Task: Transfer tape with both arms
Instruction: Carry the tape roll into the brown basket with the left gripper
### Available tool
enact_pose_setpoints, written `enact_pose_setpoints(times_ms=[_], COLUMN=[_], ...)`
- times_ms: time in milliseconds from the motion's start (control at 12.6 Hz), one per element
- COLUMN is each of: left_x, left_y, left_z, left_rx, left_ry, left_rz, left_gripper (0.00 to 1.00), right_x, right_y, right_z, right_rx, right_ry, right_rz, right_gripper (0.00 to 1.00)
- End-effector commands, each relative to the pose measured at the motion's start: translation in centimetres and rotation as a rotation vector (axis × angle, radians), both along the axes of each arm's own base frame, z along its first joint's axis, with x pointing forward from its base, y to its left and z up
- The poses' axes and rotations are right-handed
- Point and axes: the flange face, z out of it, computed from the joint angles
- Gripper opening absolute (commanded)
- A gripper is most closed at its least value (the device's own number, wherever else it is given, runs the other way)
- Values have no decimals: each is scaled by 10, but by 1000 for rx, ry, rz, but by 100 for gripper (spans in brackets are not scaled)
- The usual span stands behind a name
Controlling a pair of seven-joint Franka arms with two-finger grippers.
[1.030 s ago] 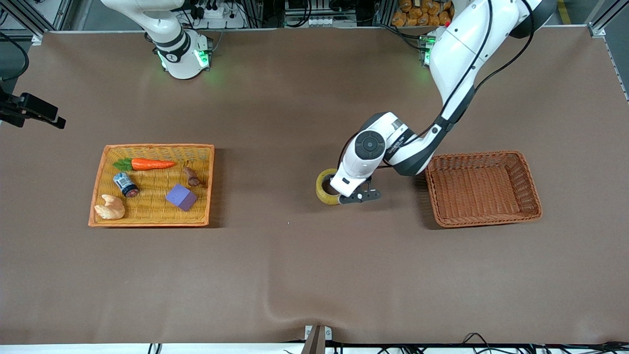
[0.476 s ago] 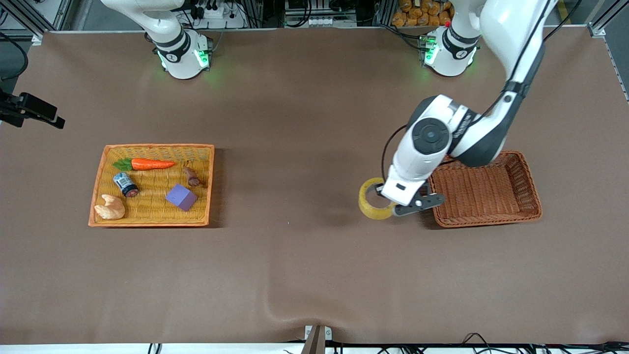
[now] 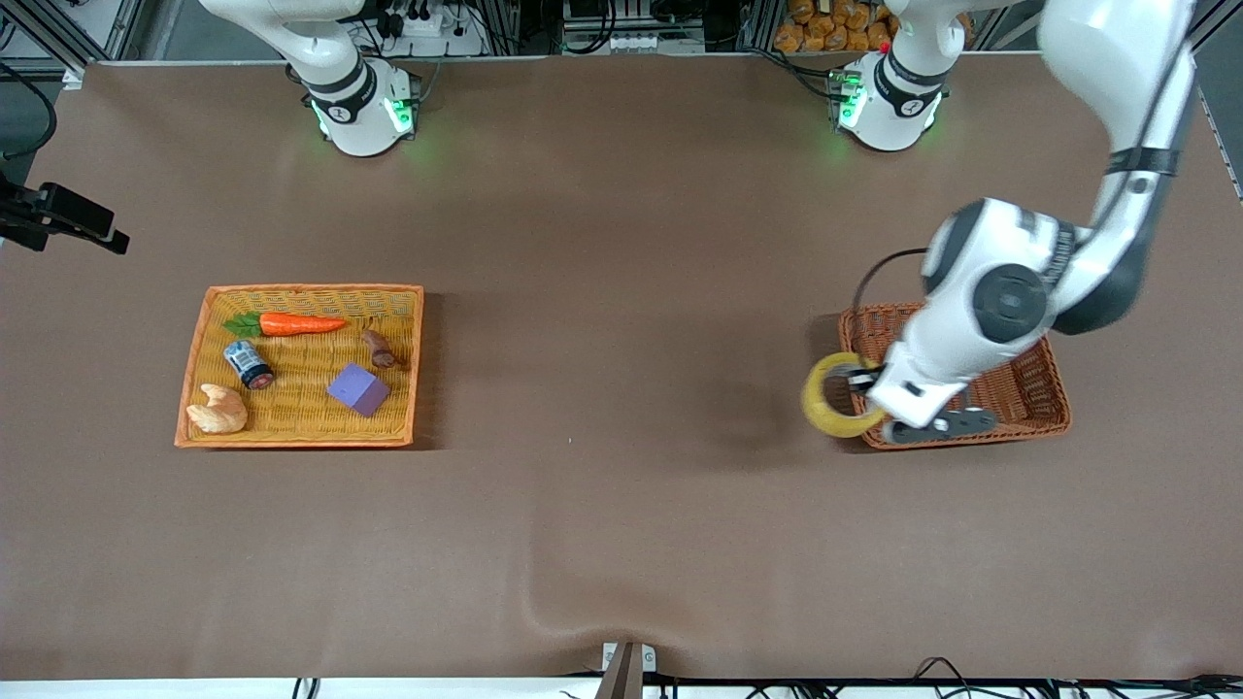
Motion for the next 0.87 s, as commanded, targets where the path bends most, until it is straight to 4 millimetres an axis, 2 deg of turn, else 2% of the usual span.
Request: enact_pose_setpoints(times_ms=[0,159,396,634,713,793], left_x=[-16,-27,-29,-29,-30,-30], left_y=[59,119,185,195,195,197], left_z=[-18,-51,-82,-102,-103,-106], left_rx=[-25,-43,-93,-68,-67,-70], left_ry=[68,102,91,96,97,101], left_rz=[-72,-65,-125,-185,-185,-182], left_gripper=[0,0,0,0,31,99], right_x=[-1,-1,0,0,0,0], right_y=[3,3,14,15,14,13], right_z=[5,5,6,7,6,6], right_rx=[0,0,0,1,1,1], right_ry=[-1,-3,-4,-6,-4,-4], right_rz=[12,13,24,32,30,28], right_gripper=[100,100,100,100,100,100])
